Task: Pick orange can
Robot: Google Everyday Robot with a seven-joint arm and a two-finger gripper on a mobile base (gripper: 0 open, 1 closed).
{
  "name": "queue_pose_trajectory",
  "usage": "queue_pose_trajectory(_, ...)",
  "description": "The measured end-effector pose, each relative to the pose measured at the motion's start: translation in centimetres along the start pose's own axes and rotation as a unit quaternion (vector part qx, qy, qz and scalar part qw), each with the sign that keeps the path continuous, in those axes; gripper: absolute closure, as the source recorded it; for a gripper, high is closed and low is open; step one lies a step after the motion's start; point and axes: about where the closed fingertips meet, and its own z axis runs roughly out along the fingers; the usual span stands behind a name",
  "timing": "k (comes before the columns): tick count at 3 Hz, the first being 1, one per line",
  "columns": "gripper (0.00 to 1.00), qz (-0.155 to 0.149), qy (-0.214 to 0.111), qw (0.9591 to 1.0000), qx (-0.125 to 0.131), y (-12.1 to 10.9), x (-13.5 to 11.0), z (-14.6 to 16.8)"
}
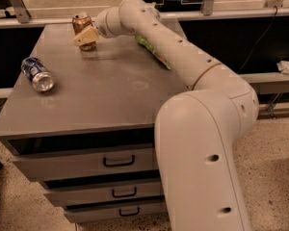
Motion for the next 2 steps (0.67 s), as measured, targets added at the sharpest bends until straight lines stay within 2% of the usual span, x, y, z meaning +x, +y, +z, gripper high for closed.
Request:
queue_pose_trajectory(1, 0.26, 0.004, 0.018, 0.9997, -0.016, 1.08, 0.41, 0.93)
queue_pose_trajectory(2, 0.48, 0.007, 0.023, 0.9995, -0.021, 1.43, 0.72, 0.71)
